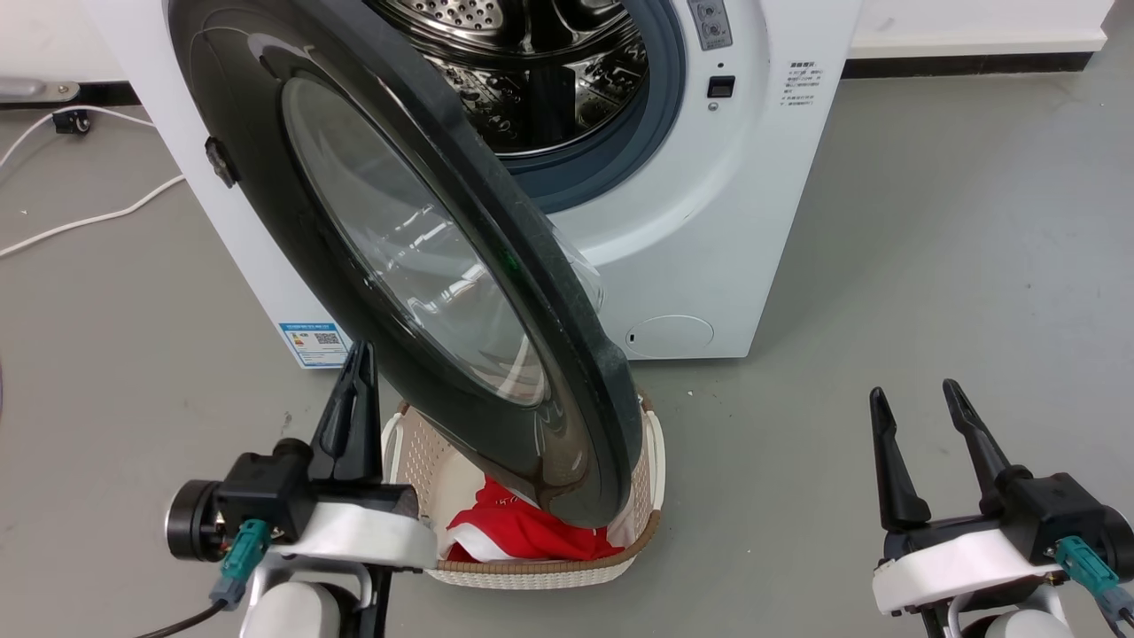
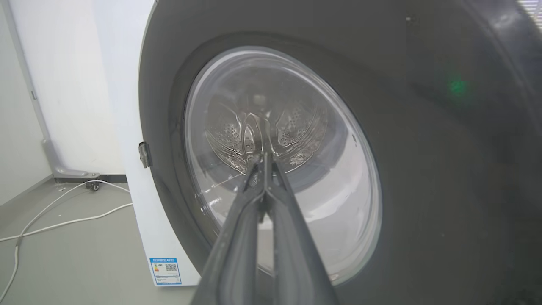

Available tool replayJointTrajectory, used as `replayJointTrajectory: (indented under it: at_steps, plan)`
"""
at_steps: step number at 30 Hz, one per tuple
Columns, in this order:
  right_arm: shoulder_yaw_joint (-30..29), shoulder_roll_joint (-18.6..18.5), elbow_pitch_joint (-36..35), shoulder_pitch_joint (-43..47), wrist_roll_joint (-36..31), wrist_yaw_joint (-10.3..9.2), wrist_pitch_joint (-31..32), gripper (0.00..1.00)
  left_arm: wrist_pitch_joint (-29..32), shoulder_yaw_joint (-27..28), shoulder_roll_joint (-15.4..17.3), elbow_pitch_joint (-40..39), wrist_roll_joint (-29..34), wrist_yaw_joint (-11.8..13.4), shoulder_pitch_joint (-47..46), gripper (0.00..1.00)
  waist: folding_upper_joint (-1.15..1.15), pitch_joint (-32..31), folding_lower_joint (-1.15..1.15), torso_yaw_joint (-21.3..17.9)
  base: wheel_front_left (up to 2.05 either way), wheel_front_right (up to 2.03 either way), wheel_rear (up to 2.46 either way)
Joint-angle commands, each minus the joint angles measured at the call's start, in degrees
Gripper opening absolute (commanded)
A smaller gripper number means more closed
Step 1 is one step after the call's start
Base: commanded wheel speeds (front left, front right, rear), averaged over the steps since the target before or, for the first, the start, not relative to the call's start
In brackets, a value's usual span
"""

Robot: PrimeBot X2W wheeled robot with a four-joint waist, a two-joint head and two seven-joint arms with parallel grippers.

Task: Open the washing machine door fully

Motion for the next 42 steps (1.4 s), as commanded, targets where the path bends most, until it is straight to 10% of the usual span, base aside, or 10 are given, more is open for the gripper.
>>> replayJointTrajectory:
  at_steps: [1,24,42]
  plan:
    - [-0.10,0.23,0.17,-0.08,0.30,-0.04,-0.09,1.00,-0.15,0.33,0.03,-1.25,-0.12,0.38,-0.95,0.00,0.00,0.01,0.00,0.01,0.00,0.00,0.00]
    - [-0.81,0.22,0.30,0.14,0.25,-0.04,0.26,1.00,-0.11,-1.45,0.15,-27.62,4.75,-0.75,-12.06,0.00,0.00,-0.54,0.00,-0.16,0.00,0.00,0.00]
    - [-1.13,0.21,0.38,0.60,1.17,-0.04,0.12,1.00,8.76,-26.90,0.06,-29.03,-1.37,-5.18,-10.39,0.00,0.00,-0.78,0.00,-0.54,0.00,0.00,0.00]
